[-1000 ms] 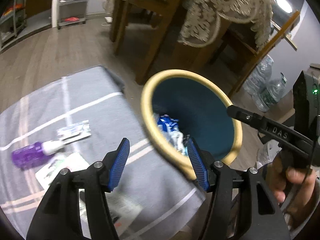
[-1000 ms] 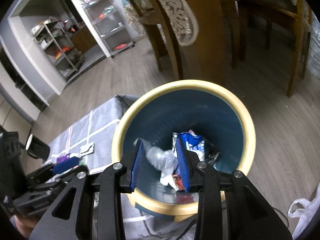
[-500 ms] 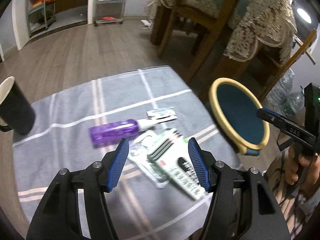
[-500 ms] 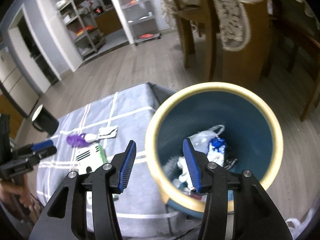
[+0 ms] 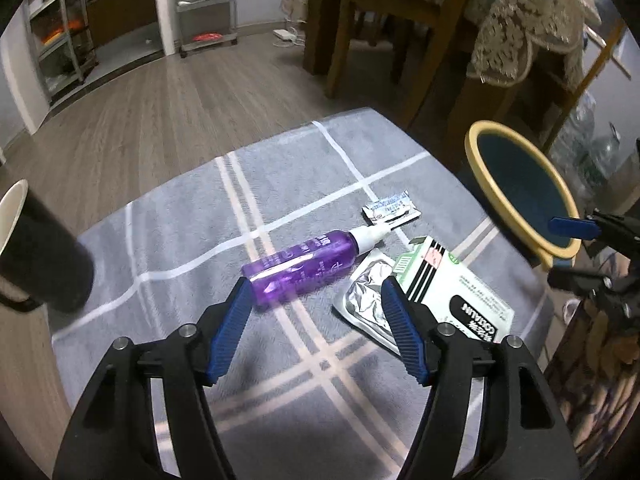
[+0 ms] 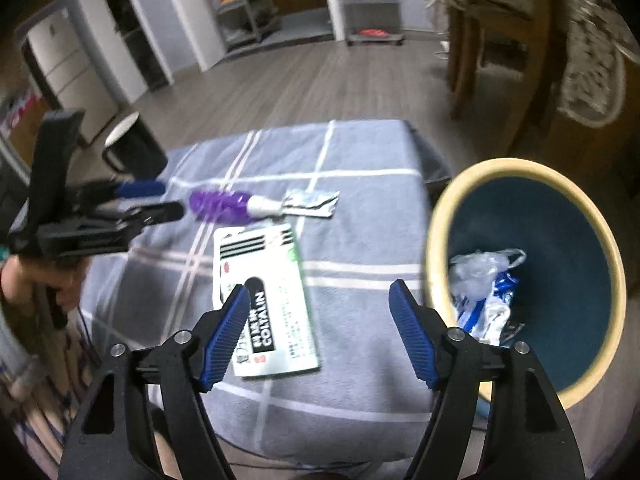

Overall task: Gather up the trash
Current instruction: 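Grasp the purple spray bottle with the left tool while the right tool grasps the COLTALIN box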

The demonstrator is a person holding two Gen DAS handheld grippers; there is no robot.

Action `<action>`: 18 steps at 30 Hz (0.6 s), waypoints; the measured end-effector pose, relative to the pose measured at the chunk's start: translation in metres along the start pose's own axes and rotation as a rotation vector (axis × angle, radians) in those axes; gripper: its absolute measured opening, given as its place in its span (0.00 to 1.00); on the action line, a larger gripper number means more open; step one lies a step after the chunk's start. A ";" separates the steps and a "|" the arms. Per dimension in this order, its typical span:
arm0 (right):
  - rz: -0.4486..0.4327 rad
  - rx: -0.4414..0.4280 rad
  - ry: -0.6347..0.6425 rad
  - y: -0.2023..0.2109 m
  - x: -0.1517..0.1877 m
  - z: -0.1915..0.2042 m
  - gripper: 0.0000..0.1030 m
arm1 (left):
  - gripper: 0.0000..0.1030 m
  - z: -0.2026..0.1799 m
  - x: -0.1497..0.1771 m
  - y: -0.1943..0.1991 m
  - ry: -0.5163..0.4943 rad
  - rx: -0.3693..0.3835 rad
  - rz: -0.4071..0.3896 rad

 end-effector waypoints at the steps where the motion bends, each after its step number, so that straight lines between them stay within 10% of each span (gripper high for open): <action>1: 0.010 -0.002 0.013 -0.002 0.001 0.004 0.73 | 0.64 0.000 -0.002 -0.006 -0.017 0.002 0.010; 18: 0.168 0.016 0.151 -0.054 0.018 0.050 0.74 | 0.63 0.019 -0.004 -0.061 -0.092 -0.026 0.158</action>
Point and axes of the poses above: each gripper's, at about its wrist camera, not at the fingertips, and y roughly against the way its jaws point, z to its left, x to its underside, the point moved 8 cm from there along -y, roughly the way its jaws point, and after that the axes turned 13 degrees about x, right-handed, at the moved point
